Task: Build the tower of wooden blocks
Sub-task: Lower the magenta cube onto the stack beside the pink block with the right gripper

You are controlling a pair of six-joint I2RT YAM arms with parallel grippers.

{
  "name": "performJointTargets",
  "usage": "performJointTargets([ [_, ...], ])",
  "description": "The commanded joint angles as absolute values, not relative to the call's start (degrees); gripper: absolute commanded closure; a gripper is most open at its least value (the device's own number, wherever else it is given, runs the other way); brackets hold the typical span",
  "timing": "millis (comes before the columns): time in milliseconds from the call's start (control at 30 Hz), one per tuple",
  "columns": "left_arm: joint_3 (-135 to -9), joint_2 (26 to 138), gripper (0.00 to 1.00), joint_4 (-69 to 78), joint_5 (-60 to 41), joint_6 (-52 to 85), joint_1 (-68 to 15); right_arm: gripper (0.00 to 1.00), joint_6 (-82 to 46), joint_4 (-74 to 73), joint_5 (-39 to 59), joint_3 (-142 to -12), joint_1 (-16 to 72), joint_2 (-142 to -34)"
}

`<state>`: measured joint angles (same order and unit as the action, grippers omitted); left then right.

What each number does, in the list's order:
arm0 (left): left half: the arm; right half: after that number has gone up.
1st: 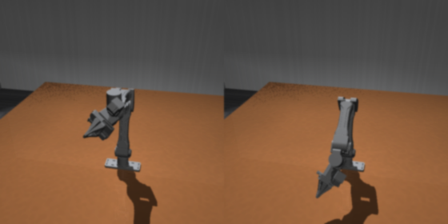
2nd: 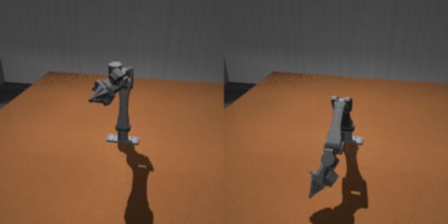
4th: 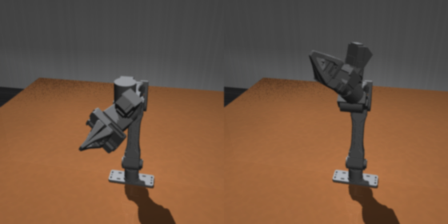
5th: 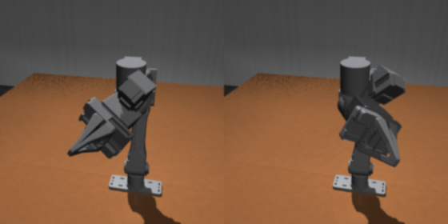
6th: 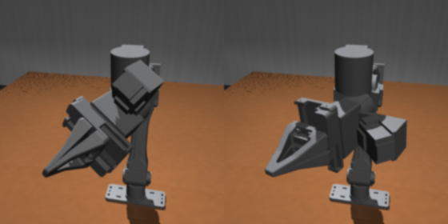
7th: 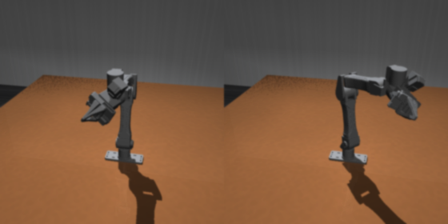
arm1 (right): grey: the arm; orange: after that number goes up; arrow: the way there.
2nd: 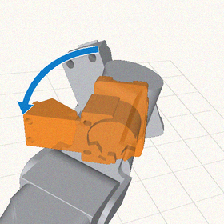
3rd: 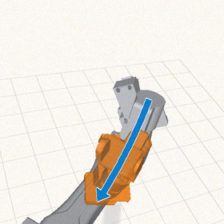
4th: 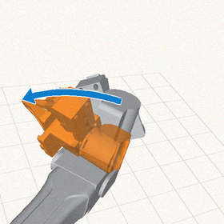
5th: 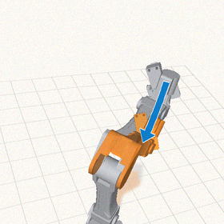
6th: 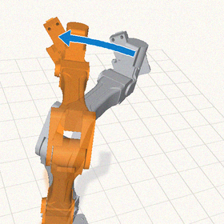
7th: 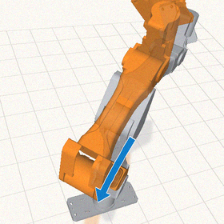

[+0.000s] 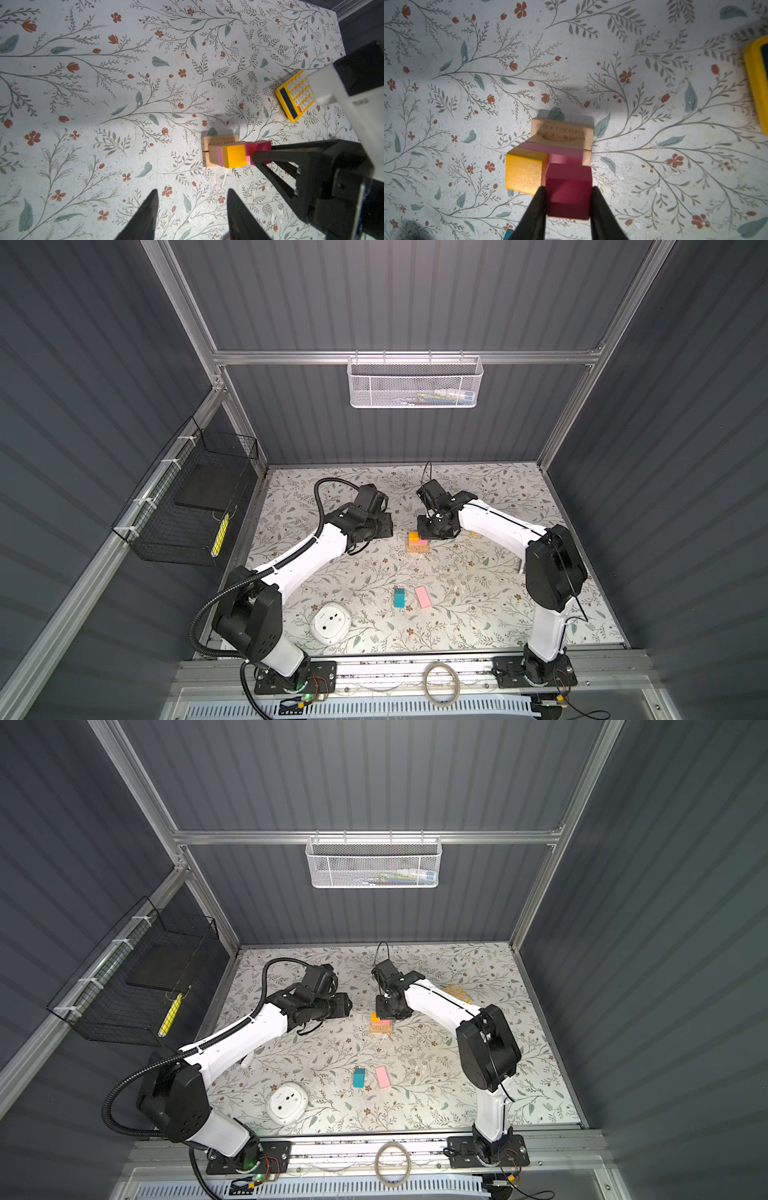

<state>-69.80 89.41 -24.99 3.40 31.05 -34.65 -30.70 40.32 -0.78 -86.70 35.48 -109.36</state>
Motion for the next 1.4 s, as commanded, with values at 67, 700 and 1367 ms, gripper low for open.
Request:
performJointTargets([
  [67, -71.7, 90.0, 0.47, -26.6, 3.8, 30.1, -34.2, 0.73, -30.9, 40.6, -0.6, -88.2, 35.2, -110.8],
  [700, -71.7, 90.2, 0.47, -26.6, 3.5, 30.1, -34.1, 0.71, -31.2, 40.3, -0.1, -88.2, 35.0, -111.4],
  [1367, -71.6, 90.2, 0.47, -26.5, 3.4, 30.1, -34.1, 0.65, -31.5, 40.3, 0.1, -88.5, 35.0, -111.9],
])
